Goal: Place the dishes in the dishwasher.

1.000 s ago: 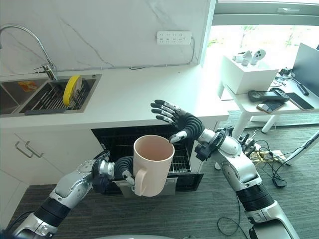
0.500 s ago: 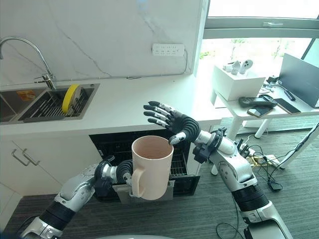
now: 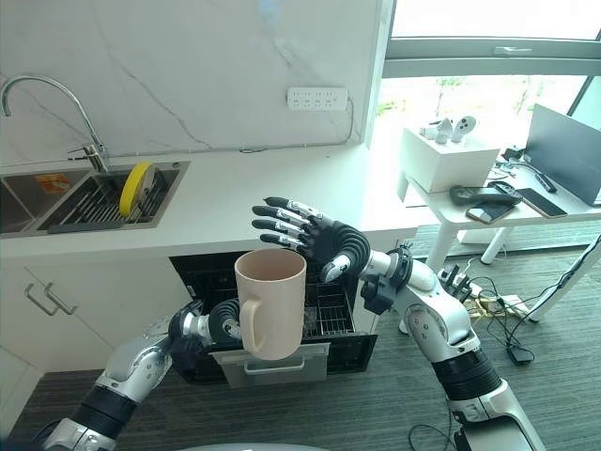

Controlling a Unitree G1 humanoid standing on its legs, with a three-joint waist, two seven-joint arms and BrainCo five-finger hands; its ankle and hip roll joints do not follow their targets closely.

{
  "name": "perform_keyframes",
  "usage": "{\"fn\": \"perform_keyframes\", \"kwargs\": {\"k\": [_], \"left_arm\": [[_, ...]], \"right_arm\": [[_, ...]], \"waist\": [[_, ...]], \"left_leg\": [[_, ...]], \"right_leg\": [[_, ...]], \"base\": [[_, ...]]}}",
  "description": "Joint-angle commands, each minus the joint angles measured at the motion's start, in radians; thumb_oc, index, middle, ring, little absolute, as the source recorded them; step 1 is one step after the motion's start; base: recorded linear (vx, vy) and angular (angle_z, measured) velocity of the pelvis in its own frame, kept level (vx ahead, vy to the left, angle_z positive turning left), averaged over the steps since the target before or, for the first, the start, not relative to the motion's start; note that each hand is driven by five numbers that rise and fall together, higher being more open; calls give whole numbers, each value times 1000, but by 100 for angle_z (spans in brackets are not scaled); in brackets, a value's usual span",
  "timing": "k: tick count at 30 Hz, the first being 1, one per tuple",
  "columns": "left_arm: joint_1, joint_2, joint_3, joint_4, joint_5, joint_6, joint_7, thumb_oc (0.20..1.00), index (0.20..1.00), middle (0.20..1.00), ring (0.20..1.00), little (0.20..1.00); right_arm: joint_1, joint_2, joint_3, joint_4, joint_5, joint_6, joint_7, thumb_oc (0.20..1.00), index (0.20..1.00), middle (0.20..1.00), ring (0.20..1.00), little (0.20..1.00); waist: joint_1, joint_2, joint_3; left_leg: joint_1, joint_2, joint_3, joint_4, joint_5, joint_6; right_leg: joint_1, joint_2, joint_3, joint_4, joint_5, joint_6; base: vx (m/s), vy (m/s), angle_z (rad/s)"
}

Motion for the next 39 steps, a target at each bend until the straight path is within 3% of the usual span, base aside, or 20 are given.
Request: {"fn": "perform_keyframes", "kwargs": {"k": [1, 39], "left_arm": [[-84, 6, 46, 9, -82, -48, -6, 200, 200, 200, 200, 200], [-111, 17, 56, -15, -66, -70, 4, 200, 200, 200, 200, 200]], "right_arm": [[-45, 1, -37, -58, -8, -34, 29, 1000, 1000, 1000, 1000, 1000], [-40, 2, 40, -69, -194, -52, 49, 1000, 1000, 1000, 1000, 1000]], "waist": [[21, -16, 34], [13, -20, 43]], "left_leg": [[46, 82, 13, 7, -56, -44], [58, 76, 22, 7, -53, -40]], "right_leg": [[23, -35, -19, 0, -49, 16], [30, -28, -5, 0, -47, 14]], "base": [[-2, 2, -4], [0, 1, -1]]}}
